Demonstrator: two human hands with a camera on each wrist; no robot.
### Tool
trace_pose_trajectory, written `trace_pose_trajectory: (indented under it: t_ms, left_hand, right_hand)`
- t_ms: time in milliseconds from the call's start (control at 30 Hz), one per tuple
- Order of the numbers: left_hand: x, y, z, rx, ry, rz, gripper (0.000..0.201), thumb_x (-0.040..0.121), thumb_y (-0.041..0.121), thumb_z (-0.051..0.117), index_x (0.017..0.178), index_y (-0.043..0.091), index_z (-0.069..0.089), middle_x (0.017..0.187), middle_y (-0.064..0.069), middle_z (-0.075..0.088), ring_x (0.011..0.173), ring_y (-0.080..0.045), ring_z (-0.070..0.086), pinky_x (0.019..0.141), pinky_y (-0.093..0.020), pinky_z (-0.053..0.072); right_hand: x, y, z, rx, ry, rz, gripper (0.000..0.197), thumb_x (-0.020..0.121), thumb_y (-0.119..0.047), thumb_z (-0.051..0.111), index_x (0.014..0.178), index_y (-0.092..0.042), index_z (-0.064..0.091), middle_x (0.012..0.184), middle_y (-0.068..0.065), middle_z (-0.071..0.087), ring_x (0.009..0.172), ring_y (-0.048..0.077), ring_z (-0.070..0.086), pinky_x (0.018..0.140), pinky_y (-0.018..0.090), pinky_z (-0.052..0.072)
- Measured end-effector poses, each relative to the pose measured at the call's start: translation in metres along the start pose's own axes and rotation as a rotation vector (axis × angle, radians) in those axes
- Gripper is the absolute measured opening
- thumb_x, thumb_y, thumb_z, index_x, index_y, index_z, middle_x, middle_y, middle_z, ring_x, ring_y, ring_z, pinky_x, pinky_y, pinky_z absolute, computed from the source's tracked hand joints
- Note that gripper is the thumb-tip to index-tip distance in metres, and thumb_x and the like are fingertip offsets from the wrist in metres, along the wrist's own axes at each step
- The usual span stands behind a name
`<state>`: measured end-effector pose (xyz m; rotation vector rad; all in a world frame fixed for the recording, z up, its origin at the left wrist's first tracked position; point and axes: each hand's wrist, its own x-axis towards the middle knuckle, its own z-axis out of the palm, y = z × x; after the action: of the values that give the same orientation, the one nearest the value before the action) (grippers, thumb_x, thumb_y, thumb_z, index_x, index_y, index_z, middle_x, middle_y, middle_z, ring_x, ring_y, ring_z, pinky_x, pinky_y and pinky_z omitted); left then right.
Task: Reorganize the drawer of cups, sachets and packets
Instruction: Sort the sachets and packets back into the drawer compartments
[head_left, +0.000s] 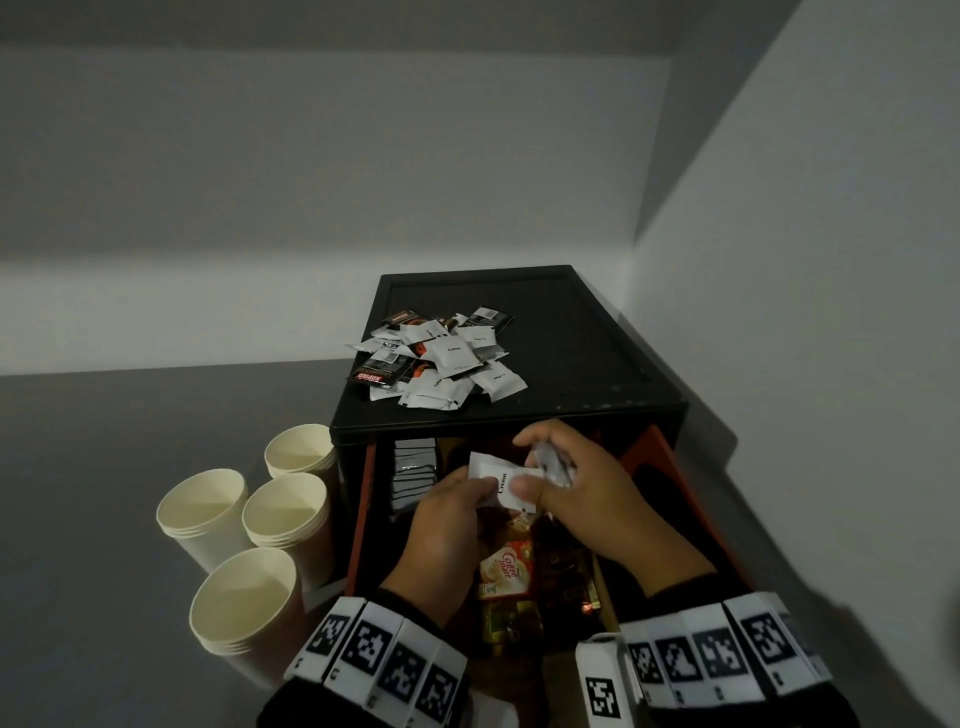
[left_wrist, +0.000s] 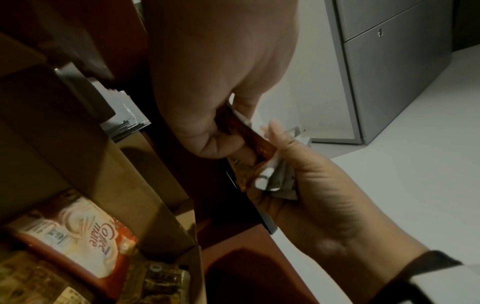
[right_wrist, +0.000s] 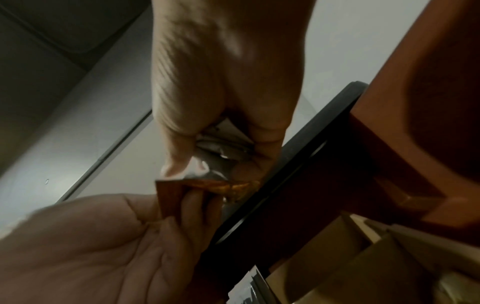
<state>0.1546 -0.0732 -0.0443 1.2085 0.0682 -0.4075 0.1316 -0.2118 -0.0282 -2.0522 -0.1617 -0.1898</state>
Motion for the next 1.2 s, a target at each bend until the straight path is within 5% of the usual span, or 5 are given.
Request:
trace_pose_trajectory:
  t_ms: [300,533,667,967,1200]
  left_hand:
    - [-0.001,-0.001,0.001,0.056,0.046,0.032,0.014,0.092,0.005,0.051,0.095,0.007,0.064,0.084,-0.014,0.07,0.069,-0.022,0.067,0.059,-0.029,0.053]
    - [-0.003,-0.004,0.001,0.186,0.002,0.083,0.018,0.089,0.002,0.052,0.079,0.004,0.067,0.069,-0.011,0.067,0.059,-0.017,0.063,0.053,-0.025,0.049]
    - [-0.005,-0.002,0.003,0.147,-0.009,0.033,0.021,0.092,0.011,0.047,0.082,0.004,0.064,0.077,-0.013,0.064,0.068,-0.021,0.061,0.063,-0.032,0.048]
    - [0.005,-0.013,0.0,0.342,0.05,0.0,0.025,0.086,-0.014,0.048,0.073,0.005,0.057,0.071,-0.011,0.062,0.057,-0.016,0.057,0.042,-0.017,0.046]
    - [0.009,-0.024,0.001,0.492,-0.109,-0.049,0.012,0.093,0.02,0.055,0.085,0.016,0.063,0.088,-0.005,0.064,0.08,-0.015,0.06,0.065,-0.022,0.045]
  right_hand:
    - [0.002,-0.003,-0.02,0.659,0.172,0.141,0.013,0.086,-0.023,0.055,0.098,-0.027,0.057,0.09,0.004,0.052,0.074,0.014,0.052,0.066,0.031,0.055]
    - [0.0,-0.003,0.004,-0.348,-0.096,-0.041,0.051,0.073,-0.021,0.075,0.115,-0.04,0.052,0.114,-0.018,0.043,0.102,0.001,0.042,0.079,0.015,0.039]
    - [0.001,0.006,0.01,-0.465,-0.127,-0.066,0.056,0.074,-0.018,0.071,0.121,-0.039,0.05,0.115,-0.015,0.044,0.107,0.006,0.039,0.085,0.021,0.039]
    - [0.003,0.001,-0.017,0.331,0.302,0.087,0.039,0.083,0.004,0.057,0.092,-0.033,0.057,0.1,0.004,0.059,0.083,0.014,0.06,0.059,0.023,0.052]
    - [0.006,0.001,-0.021,0.88,0.126,0.156,0.041,0.08,-0.001,0.046,0.113,-0.024,0.051,0.084,0.006,0.072,0.088,0.019,0.065,0.071,0.035,0.052]
